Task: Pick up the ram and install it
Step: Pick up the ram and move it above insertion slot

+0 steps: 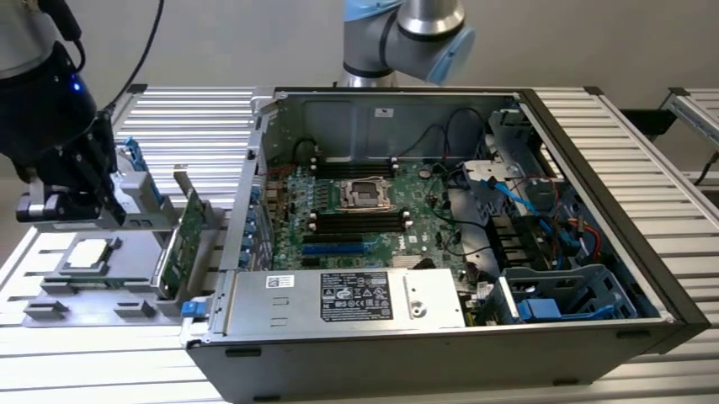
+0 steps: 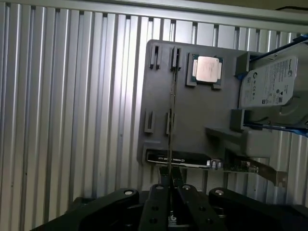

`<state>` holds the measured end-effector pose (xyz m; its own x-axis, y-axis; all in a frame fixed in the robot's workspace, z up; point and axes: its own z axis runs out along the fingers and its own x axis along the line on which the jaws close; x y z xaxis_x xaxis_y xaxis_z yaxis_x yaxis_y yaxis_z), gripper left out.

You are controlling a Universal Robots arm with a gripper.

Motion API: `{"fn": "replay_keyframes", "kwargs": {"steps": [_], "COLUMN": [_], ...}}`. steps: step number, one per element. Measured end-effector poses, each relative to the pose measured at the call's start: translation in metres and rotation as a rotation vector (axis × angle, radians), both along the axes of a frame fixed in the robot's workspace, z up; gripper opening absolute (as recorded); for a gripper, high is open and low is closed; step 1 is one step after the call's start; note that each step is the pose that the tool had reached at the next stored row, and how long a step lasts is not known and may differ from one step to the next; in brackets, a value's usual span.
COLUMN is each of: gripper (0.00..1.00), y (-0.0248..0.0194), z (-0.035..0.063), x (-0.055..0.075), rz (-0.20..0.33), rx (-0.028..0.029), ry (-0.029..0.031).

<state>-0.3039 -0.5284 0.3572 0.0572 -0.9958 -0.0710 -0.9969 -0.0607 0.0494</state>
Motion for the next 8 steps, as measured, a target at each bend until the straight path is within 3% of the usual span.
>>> {"fn": "replay_keyframes", "kwargs": {"steps": [8], "gripper": [0.13], "y": [0.0000], "z": [0.0213], "x": [0.035], "rz": [0.009], "rx": [0.0230], "ry": [0.0026]}}
